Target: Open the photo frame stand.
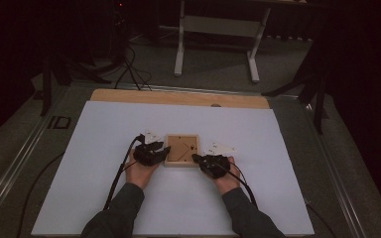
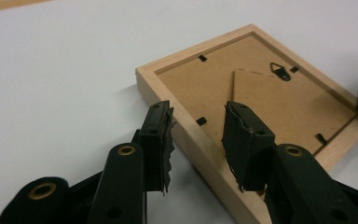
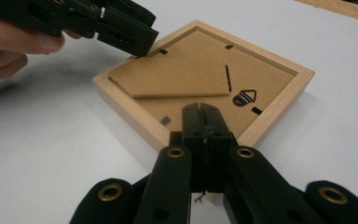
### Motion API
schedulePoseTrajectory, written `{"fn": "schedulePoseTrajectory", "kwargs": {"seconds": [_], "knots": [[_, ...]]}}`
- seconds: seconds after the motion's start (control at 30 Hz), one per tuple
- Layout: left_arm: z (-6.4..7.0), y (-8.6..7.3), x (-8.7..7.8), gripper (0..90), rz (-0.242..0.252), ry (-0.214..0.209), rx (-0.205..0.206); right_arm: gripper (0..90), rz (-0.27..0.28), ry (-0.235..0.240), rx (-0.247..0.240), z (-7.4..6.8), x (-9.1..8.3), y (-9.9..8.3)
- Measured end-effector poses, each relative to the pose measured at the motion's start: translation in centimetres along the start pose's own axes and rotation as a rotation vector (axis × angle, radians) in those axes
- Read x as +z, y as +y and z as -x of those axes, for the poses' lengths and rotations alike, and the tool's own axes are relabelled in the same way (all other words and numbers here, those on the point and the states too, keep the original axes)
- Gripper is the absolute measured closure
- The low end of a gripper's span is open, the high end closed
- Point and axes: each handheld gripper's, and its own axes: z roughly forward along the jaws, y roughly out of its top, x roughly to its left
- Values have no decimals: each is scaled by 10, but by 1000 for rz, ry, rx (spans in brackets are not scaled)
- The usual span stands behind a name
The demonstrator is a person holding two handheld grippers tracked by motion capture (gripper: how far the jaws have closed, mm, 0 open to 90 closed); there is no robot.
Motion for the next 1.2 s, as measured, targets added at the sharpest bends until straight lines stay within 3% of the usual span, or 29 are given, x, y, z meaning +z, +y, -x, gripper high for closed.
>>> {"fn": "schedulePoseTrajectory", "kwargs": {"seconds": [0.23, 0.5, 0.83, 1.13, 1.2], "knots": [[5, 3, -7, 576, 21, -16, 9, 900, -4, -16, 15, 2, 1, -1], [16, 4, -12, 527, 31, -42, 53, 900, -18, -39, 3, 0, 2, -4], [28, 1, -5, 498, 14, -58, 105, 900, -10, -39, 3, 0, 2, -6], [36, -2, 8, 479, -15, -36, 146, 900, -8, -36, 2, 0, 2, -7], [36, -3, 10, 476, -21, -35, 137, 900, -7, -35, 3, 0, 1, -7]]}}
